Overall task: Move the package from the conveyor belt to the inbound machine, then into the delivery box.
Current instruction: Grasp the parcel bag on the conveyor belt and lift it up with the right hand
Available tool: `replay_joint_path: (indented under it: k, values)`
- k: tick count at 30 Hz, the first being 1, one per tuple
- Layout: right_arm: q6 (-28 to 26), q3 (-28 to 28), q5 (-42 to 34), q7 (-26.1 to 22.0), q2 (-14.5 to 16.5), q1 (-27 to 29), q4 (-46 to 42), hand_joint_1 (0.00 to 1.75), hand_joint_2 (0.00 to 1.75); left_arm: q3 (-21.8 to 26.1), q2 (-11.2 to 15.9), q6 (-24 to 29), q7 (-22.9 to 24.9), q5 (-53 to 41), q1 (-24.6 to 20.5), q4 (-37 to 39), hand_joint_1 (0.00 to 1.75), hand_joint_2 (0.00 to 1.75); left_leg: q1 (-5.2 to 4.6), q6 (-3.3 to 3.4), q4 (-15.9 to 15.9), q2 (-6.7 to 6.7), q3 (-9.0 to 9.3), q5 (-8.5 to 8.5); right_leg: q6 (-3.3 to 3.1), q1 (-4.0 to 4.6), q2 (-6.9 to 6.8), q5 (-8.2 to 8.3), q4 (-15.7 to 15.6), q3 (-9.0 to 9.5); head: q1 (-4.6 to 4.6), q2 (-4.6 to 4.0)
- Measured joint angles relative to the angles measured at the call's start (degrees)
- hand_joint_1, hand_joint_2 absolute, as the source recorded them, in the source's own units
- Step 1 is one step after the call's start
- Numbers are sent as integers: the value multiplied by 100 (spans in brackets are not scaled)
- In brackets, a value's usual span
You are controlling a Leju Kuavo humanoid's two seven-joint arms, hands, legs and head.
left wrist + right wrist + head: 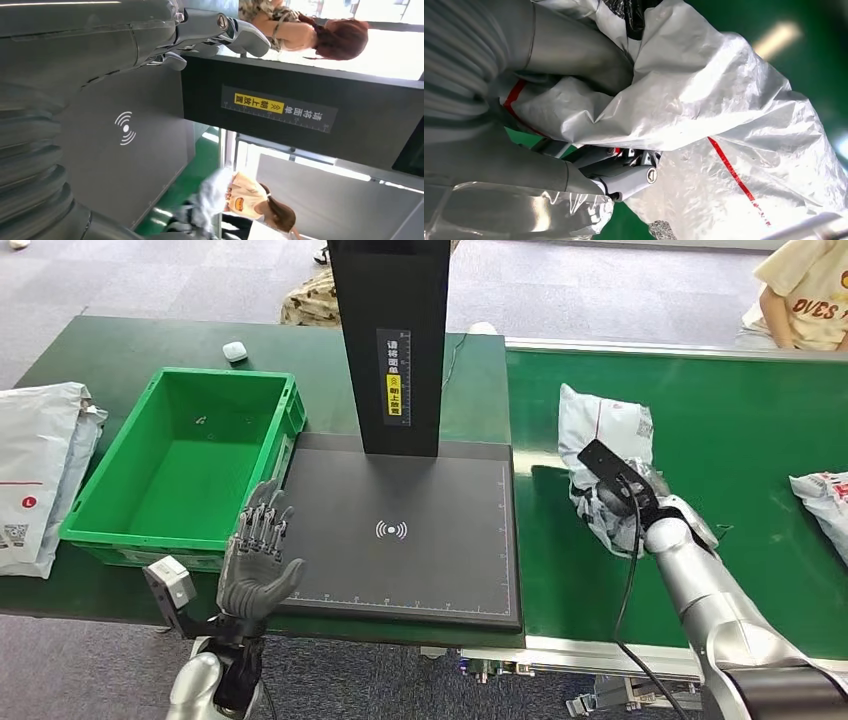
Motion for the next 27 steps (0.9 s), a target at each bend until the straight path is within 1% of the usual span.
replay_joint_path:
  k: [2,8,10,14,20,22,24,27]
  values:
    - [-112,-325,-374,-216,100,69,-228,175,175,7,0,25,-1,7,55,-73,0,175,0,0,0,-2,0,0,1,0,-2,-2,0,0,0,0]
    - [-146,-1149,-1476,-901,306,302,-811,175,175,16,0,144,-88,43,69,-112,0,175,-1,0,0,-2,-1,0,2,-1,-3,-1,0,1,1,0]
    - [-146,-1334,-1570,-956,338,335,-936,175,175,16,0,163,-102,49,65,-112,0,175,-1,0,0,-2,-1,0,2,-2,-1,-1,0,1,1,0]
    - [-146,-1533,-1595,-975,381,400,-1096,175,175,16,0,168,-103,52,55,-112,0,175,-1,0,1,-1,0,0,2,-2,0,0,0,0,0,0]
    - [-144,-1672,-1610,-982,419,437,-1187,175,175,16,0,168,-103,52,50,-112,0,175,-1,0,0,-1,0,0,2,-2,0,-1,0,0,0,0]
    - [-106,-1717,-1770,-1047,434,450,-1207,175,175,16,0,175,-109,56,46,-112,0,175,-1,0,0,-1,0,0,2,-2,-1,-1,0,-1,0,0]
    - [34,-1842,-2293,-1210,467,498,-1277,175,175,14,0,217,-141,74,32,-110,0,175,-1,0,0,-2,0,0,2,-2,-2,-1,0,-1,0,0]
    - [211,-2149,-3427,-1524,553,706,-1589,175,175,2,0,369,-264,104,-28,-82,0,175,-1,0,0,-6,-1,0,3,-2,-6,-2,0,0,1,0]
